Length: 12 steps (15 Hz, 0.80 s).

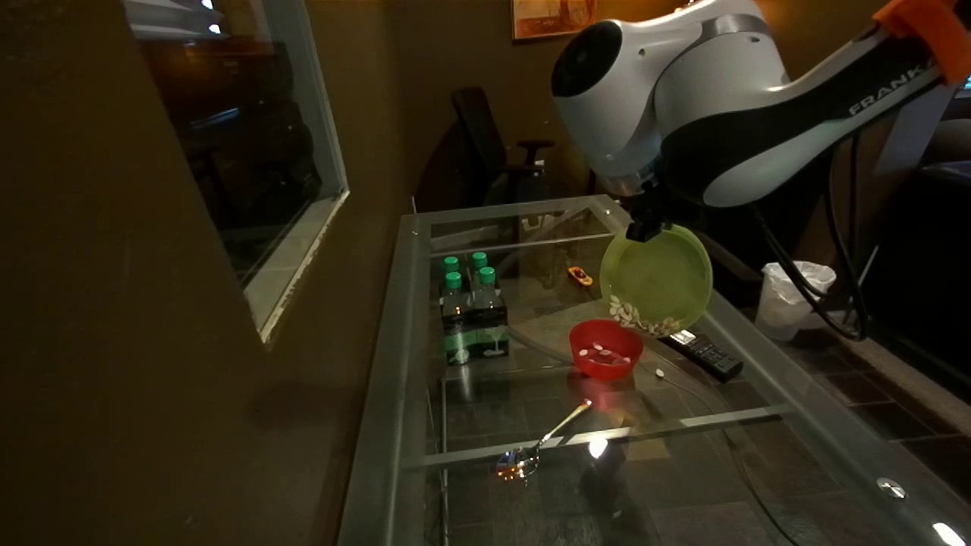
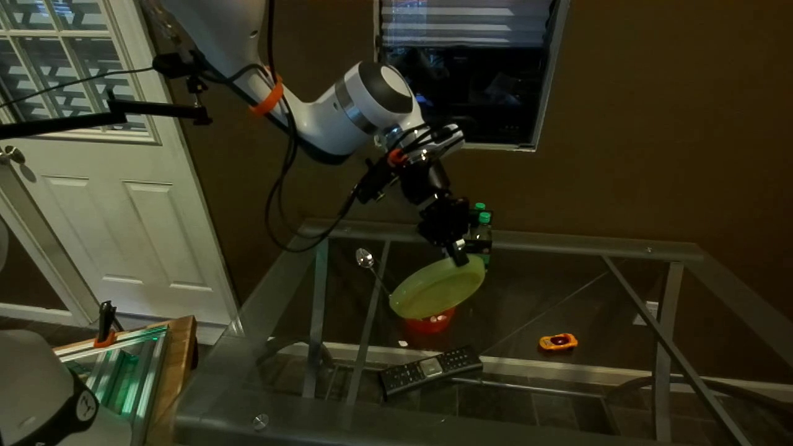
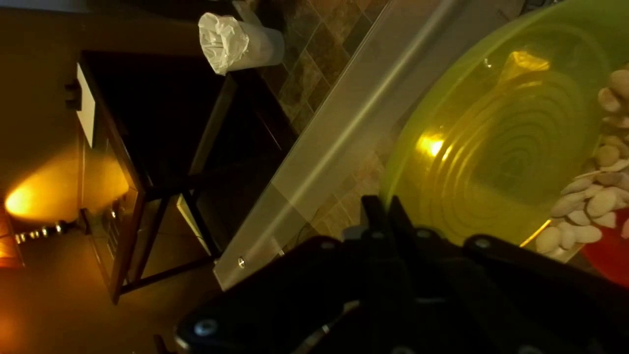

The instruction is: Pour the contents on the yellow plate into the red bowl.

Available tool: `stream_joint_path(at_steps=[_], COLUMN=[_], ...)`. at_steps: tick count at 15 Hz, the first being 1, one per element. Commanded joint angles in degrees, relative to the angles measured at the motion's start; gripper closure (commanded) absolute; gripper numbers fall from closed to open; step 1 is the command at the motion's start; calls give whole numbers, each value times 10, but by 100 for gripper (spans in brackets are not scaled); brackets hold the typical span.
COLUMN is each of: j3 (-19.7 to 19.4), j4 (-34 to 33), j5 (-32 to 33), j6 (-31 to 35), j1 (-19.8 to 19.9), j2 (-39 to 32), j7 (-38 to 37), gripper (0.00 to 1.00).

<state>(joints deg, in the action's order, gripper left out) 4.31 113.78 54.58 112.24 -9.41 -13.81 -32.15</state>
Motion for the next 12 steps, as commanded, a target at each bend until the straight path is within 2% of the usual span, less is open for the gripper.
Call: stream_joint_path(at_steps=[1,12], j3=[6,8], j4=[-33,-106], j5=[-16,-59], j6=[-43,-140], j1=[-10,-28], j2=[-19,-65], j7=[-6,-21], gripper=[99,99])
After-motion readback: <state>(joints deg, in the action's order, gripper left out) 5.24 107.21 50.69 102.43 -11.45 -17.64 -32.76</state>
